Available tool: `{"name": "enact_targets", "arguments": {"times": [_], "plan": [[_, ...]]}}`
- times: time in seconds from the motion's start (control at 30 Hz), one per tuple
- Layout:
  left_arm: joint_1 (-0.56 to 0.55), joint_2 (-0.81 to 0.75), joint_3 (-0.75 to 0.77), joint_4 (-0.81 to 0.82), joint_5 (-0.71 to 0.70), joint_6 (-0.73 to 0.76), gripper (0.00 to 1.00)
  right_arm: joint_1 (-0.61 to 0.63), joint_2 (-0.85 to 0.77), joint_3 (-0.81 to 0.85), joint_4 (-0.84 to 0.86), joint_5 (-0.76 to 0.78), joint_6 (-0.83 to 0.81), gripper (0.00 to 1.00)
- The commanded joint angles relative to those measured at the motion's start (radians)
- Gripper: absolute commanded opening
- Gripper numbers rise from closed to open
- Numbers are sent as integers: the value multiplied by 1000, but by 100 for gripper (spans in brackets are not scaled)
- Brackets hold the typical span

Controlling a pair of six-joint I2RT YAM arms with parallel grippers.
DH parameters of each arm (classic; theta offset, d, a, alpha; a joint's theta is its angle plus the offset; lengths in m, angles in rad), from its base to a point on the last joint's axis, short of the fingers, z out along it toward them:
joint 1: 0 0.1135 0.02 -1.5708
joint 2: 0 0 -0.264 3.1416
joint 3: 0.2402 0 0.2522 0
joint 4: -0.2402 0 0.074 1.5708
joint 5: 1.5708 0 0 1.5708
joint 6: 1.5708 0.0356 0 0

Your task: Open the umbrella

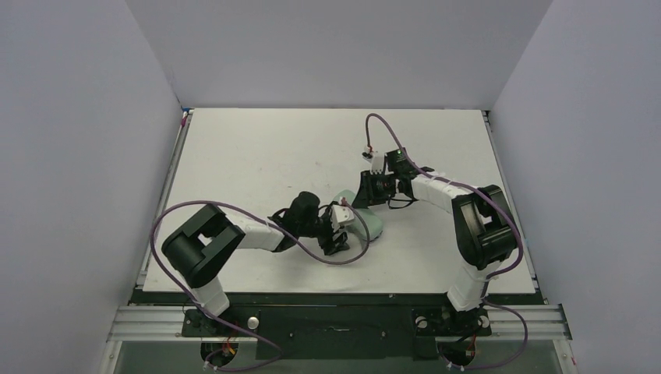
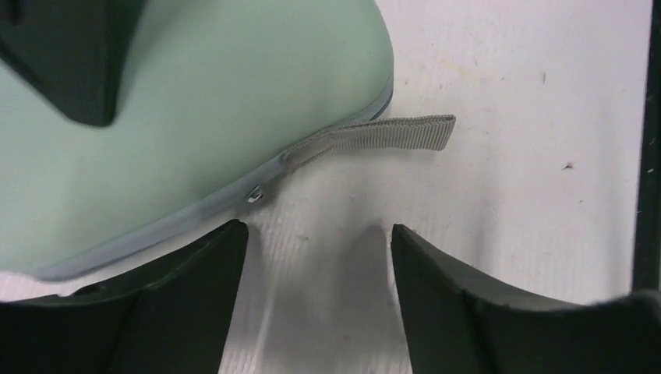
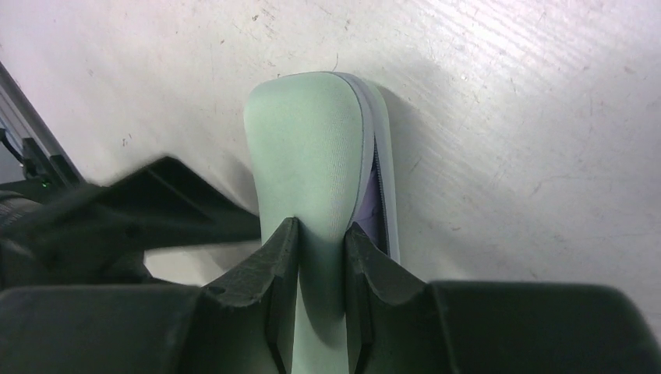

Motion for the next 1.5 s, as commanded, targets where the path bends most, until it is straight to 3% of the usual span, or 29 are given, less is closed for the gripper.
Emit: {"name": "enact_targets", "arguments": {"times": [0.0, 0.07, 0.1, 0.23, 0.43, 0.7, 0.83, 1.0, 1.2, 1.47], "plan": [[86, -146, 6, -53, 80, -101, 81, 16, -63, 67, -26, 13, -123, 14], [121, -220, -19, -100, 102, -87, 94, 21, -69, 88, -63, -3, -153, 21], [133, -270, -32, -121, 119, -83, 95, 24, -69, 95, -88, -6, -170, 23], [205, -396, -61, -238, 123, -74, 98, 49, -88, 123, -147, -30, -213, 36], [360, -492, -56, -326, 50, -215, 97, 129, -150, 129, -229, -55, -298, 51], [474, -461, 29, -390, -69, -531, 97, 221, -166, 101, -280, -71, -363, 44], [479, -405, 84, -421, -85, -641, 97, 257, -169, 73, -278, -66, -382, 37], [436, -323, 118, -424, -81, -733, 100, 306, -183, 14, -278, 5, -468, 37], [304, -225, 135, -434, -133, -808, 83, 318, -205, -71, -261, 60, -504, 40], [288, -177, 106, -524, -197, -805, 66, 260, -304, 28, -314, 29, -420, 50]]}}
